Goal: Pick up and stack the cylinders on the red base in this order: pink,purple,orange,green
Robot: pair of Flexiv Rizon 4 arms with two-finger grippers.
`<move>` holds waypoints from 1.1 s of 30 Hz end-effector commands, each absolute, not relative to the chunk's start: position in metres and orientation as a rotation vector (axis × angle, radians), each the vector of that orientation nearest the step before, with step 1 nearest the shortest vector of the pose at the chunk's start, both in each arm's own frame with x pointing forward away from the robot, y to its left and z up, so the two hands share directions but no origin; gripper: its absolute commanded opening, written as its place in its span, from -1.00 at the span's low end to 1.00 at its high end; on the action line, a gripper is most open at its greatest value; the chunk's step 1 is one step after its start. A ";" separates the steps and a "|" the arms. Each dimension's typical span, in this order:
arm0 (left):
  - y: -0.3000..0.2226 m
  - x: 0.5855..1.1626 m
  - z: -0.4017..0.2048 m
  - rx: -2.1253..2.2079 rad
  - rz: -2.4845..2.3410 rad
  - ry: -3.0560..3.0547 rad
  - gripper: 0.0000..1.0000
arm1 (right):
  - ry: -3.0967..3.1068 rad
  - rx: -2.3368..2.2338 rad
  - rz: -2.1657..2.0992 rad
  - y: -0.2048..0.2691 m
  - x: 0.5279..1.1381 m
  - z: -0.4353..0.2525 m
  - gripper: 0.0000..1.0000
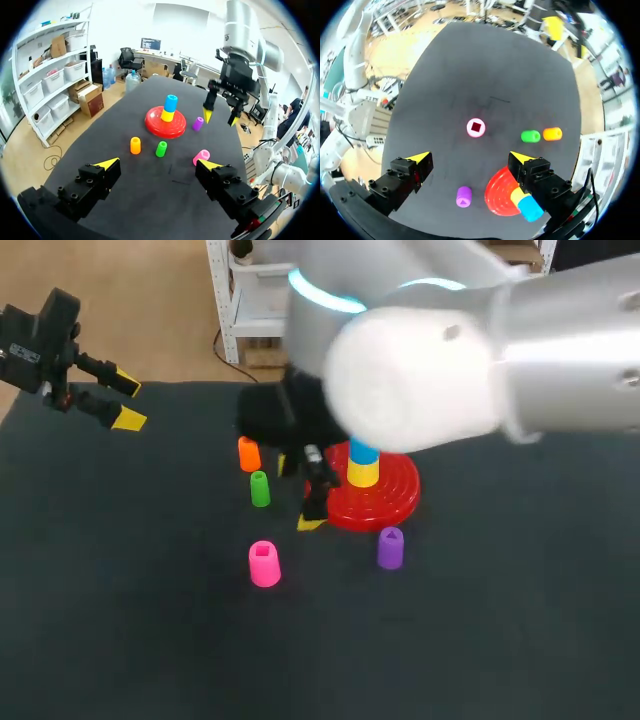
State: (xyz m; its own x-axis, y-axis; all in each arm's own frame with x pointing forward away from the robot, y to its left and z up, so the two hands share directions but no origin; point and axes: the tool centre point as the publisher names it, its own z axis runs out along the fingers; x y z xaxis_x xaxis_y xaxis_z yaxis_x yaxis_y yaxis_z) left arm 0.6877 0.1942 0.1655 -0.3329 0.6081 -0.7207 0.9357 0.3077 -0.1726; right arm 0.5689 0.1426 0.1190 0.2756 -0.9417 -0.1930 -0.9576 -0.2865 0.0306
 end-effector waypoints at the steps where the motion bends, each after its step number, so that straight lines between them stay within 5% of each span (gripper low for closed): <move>1: 0.194 0.687 0.164 1.364 -0.798 2.041 1.00 | 1.854 -2.647 0.279 0.175 0.570 0.106 1.00; 33: 0.194 0.687 0.164 1.364 -0.798 2.041 1.00 | 1.954 -2.544 0.040 0.184 0.557 0.038 1.00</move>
State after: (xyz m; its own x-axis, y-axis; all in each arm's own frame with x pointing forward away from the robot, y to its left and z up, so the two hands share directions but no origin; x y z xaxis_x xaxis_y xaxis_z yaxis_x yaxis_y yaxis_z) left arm 0.6876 0.1942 0.1655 -0.3330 0.6080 -0.7207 0.9357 0.3077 -0.1726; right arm 0.5584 0.1853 0.0385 0.2587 -0.9657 0.0232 -0.9636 -0.2563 0.0759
